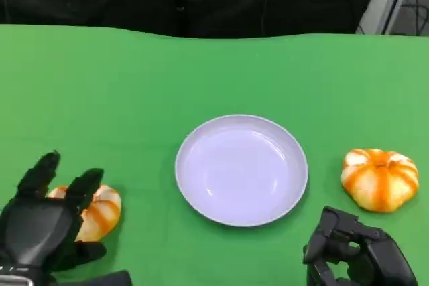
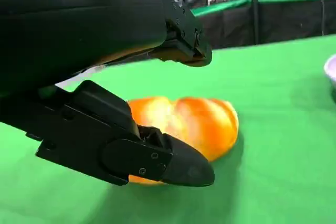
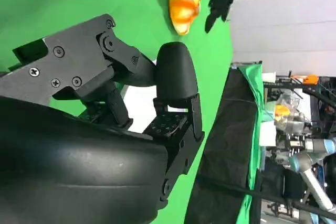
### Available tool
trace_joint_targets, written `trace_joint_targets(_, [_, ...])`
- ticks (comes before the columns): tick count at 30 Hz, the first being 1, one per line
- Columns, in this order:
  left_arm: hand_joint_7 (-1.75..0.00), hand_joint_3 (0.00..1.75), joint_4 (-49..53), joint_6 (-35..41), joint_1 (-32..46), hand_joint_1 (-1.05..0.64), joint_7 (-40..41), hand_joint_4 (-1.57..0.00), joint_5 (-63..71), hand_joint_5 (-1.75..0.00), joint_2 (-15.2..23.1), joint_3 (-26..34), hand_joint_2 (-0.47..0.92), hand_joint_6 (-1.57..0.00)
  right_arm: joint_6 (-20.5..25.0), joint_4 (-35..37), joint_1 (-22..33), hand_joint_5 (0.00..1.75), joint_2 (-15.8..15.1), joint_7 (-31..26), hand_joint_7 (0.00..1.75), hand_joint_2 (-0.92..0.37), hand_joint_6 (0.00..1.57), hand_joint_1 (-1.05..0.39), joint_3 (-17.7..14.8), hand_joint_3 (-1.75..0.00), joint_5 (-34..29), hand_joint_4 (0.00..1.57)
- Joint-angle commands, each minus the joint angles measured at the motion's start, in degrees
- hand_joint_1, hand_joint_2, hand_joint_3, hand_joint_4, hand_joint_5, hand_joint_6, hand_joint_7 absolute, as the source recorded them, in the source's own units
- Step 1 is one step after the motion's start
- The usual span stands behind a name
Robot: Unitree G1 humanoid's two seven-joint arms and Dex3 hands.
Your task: Grasp the bread from the table and place it into the plate.
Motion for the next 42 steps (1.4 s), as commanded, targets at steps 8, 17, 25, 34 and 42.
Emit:
trace_joint_targets(8, [-0.01, 0.23, 8.88, -1.07, -4.01, -0.89, 4.52, -0.16, -3.76, -0.03, -0.43, -3.52, 0.92, -0.39, -0.10, -0.69, 0.52, 1.75, -0.39, -0.43, 1.52, -0.67, 0.72, -0.14, -0.37, -1.01, 0.18, 0.77])
trace_joint_targets(17, [-0.01, 0.23, 9.30, -0.83, -4.39, -0.89, 5.17, -0.17, -4.80, -0.03, 0.09, -4.59, 0.92, -0.39, -0.10, -0.69, 0.52, 1.75, -0.42, -0.46, 1.52, -0.67, 0.72, -0.14, -0.35, -1.01, 0.19, 0.77])
trace_joint_targets(25, [-0.01, 0.25, 14.62, -0.66, -5.55, -0.85, 3.47, -0.21, -7.90, -0.03, 0.92, -4.27, 0.92, -0.40, -0.08, -0.52, 0.41, 1.75, -0.36, -0.34, 1.51, -0.67, 0.72, -0.14, -0.21, -1.01, 0.29, 0.77])
trace_joint_targets(34, [-0.01, 0.25, 9.96, -0.27, -4.26, -0.86, 2.18, -0.23, -10.22, -0.03, 1.70, -3.75, 0.92, -0.40, -0.51, 0.22, -0.11, 1.75, -0.65, 0.05, 1.51, -0.68, 0.72, -0.14, -0.58, -1.01, 0.58, 0.77])
trace_joint_targets(42, [0.00, 0.26, 5.05, 0.92, -2.52, -0.86, -0.12, -0.24, -10.94, -0.03, 2.47, -2.85, 0.92, -0.40, -0.19, -0.03, 0.06, 1.75, -0.61, 0.07, 1.51, -0.68, 0.72, -0.13, -0.63, -1.01, 0.40, 0.77])
